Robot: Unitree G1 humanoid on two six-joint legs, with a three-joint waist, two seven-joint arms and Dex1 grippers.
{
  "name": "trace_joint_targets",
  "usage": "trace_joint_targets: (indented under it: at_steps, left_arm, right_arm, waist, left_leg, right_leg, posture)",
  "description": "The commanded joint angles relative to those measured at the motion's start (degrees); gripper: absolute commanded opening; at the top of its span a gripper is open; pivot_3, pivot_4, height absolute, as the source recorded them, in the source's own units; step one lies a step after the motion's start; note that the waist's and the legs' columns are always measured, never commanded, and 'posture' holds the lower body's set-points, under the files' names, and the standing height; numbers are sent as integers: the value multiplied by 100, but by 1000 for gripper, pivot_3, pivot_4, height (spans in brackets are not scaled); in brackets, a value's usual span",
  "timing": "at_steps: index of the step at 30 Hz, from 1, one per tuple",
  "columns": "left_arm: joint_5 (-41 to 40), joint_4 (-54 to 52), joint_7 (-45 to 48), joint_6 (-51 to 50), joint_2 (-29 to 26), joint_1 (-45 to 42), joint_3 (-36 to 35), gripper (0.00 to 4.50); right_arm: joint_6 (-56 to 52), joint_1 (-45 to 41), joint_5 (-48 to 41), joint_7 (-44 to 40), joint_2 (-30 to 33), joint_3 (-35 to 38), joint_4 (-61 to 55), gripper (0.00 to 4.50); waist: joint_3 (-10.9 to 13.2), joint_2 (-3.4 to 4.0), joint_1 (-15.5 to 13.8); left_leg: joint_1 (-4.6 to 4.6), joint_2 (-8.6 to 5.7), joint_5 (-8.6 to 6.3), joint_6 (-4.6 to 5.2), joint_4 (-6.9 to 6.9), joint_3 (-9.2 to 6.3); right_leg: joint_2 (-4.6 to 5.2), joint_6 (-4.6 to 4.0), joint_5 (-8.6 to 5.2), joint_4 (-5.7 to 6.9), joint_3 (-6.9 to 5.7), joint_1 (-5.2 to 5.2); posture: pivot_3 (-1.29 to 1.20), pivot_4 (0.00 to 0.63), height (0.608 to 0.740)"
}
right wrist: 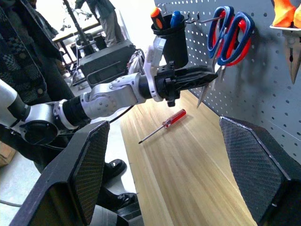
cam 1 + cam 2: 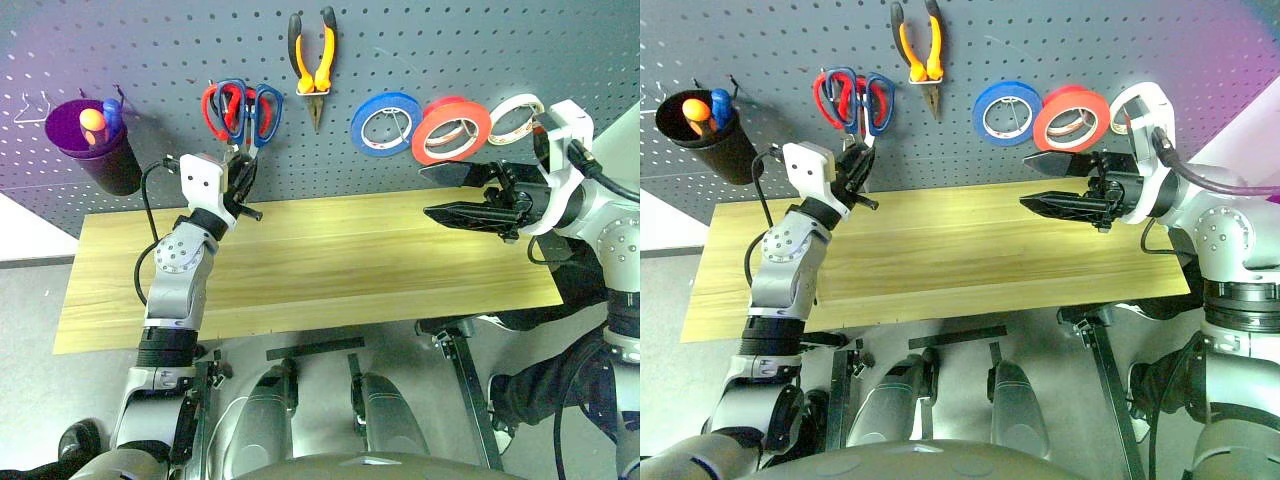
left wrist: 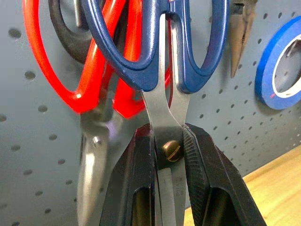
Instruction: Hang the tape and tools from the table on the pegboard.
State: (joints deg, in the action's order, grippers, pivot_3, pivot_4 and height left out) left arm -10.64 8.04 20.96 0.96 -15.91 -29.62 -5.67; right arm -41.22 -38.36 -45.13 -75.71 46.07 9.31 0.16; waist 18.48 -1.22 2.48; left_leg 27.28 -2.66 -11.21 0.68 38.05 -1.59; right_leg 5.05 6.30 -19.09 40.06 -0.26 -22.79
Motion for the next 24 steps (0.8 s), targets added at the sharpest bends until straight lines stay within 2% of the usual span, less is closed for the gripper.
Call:
trace_joint_targets:
  at_steps: [1, 6, 9, 15, 16, 18, 24]
  left_arm:
    - [-38, -235, 8, 118, 14, -21, -17, 528]
    - [-8, -513, 61, 313, -34, 201, -5, 528]
    - [40, -509, -110, -56, -58, 287, -42, 528]
    - [127, -472, 97, 311, -54, 179, 143, 527]
    - [77, -314, 14, -22, 16, -143, 142, 527]
    - [81, -391, -168, -363, 53, -133, 82, 527]
    - [90, -563, 186, 314, 9, 275, 134, 527]
  right_arm:
    - [20, -19, -70, -19, 32, 83, -131, 3906]
    - [22, -15, -55, -26, 36, 72, -109, 3906]
    - [24, 9, -62, -32, 29, 66, -142, 3906]
    - [48, 18, -37, -40, 29, 49, -134, 3906]
    - [51, 12, -34, -37, 27, 50, -122, 3906]
    - [48, 10, -40, -40, 28, 58, -115, 3906]
    - [40, 31, -39, -31, 51, 63, -139, 3906]
  waist:
    - [0, 0, 0]
    - [0, 0, 0]
    - [0, 1, -1]
    - [0, 1, -9]
    - [0, 1, -15]
    - [0, 1, -34]
    - [-1, 1, 3]
  left_leg:
    - [0, 0, 3, -5, 0, 0]
    - [0, 0, 1, -1, 0, 0]
    - [0, 0, 4, -7, -1, 0]
    - [0, -1, -2, 3, 0, 0]
    - [0, -1, -1, 1, 0, 0]
    - [0, -1, 3, -5, 0, -2]
    - [0, -1, 7, -11, -2, 2]
  right_leg:
    - [0, 0, 0, 0, 0, 0]
    - [0, 0, 0, 0, 0, 1]
    - [2, 0, 0, -1, 1, 1]
    - [2, 0, 0, -1, 0, 2]
    - [2, 0, 0, -1, 0, 2]
    - [0, 0, 0, 0, -1, 2]
    - [2, 1, 0, -1, 0, -1]
  posture:
    - [-102, 248, 740]
    - [-103, 247, 740]
    - [-105, 246, 740]
    - [-103, 241, 740]
    - [-105, 242, 740]
    - [-104, 242, 740]
    - [-108, 244, 740]
